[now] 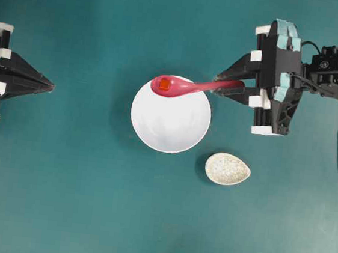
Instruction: Grip the spoon and scoop the red block from the bowl with right arm.
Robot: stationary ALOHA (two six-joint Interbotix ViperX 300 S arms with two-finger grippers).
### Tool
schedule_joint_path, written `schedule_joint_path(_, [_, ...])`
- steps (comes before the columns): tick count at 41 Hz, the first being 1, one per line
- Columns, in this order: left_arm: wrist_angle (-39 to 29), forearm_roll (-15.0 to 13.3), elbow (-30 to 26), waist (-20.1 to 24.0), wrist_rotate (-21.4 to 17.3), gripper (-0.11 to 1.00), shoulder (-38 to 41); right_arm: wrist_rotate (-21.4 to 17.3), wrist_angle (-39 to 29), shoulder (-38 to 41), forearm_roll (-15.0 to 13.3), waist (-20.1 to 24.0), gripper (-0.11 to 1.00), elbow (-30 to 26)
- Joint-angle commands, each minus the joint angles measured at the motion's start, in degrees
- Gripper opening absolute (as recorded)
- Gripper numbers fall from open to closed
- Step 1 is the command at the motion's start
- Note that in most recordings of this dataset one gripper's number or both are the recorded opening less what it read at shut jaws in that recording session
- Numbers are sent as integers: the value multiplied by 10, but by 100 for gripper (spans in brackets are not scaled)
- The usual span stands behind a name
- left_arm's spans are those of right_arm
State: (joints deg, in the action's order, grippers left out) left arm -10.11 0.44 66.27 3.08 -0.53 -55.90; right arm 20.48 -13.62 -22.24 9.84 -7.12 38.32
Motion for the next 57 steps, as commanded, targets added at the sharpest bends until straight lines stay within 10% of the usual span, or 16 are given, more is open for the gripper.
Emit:
schedule_joint_path(1, [4,1,-7,2,-1,0,2,1,3,-11,-2,0,24,-18])
schedule_joint_path(57, [-4,1,-7,-2,2,0,-1,-4,3,-24,-12,-1,24,-15])
